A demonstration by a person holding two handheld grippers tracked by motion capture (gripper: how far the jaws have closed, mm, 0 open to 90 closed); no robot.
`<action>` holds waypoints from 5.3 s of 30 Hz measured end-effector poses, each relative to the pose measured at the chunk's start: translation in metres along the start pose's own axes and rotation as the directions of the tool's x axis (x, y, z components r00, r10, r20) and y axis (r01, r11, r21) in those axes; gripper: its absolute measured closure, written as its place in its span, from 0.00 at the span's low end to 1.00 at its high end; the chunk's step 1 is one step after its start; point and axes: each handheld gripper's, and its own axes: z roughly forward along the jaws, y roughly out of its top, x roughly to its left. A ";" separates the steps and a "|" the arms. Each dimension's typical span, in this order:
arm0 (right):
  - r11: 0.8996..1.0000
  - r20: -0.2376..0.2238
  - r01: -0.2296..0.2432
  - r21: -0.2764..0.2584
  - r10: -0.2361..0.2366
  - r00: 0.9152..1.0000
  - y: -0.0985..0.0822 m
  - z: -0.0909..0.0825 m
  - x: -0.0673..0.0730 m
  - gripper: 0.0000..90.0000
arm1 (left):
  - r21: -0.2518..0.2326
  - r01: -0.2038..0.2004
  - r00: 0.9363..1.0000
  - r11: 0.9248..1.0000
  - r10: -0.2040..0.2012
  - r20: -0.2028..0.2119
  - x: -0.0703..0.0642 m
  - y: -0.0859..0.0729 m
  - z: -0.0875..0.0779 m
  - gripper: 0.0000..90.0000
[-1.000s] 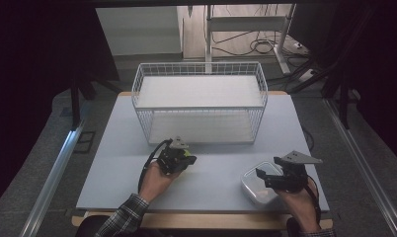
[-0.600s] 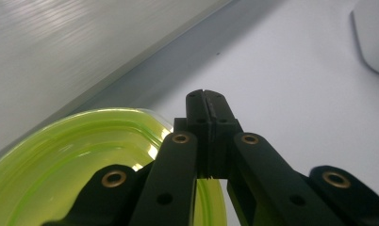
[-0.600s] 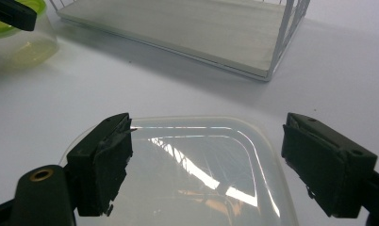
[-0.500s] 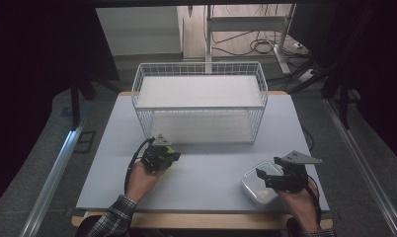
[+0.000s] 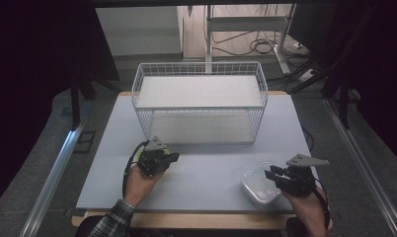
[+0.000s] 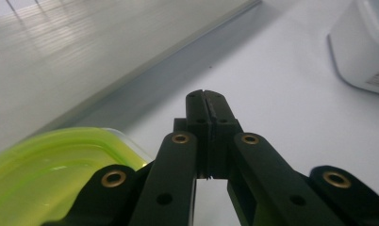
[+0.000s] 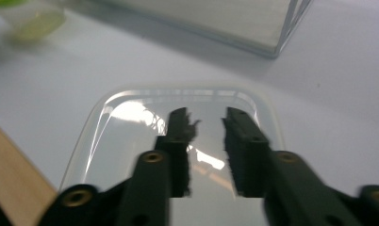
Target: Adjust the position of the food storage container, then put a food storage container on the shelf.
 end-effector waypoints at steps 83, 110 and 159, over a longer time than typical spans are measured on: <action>0.996 0.065 -0.069 0.058 0.066 0.996 0.008 0.031 -0.039 0.96 | 0.035 -0.020 1.000 0.999 0.020 0.006 -0.017 -0.015 0.003 0.99; 0.994 -0.179 0.052 0.094 -0.035 0.983 0.024 0.077 0.041 0.97 | 0.077 0.002 0.998 0.997 -0.007 0.065 -0.025 -0.032 0.006 0.97; 0.997 -0.187 0.083 -0.008 -0.083 0.979 0.022 0.073 0.043 0.16 | 0.007 -0.047 0.999 0.999 0.047 0.016 -0.025 -0.051 -0.006 0.05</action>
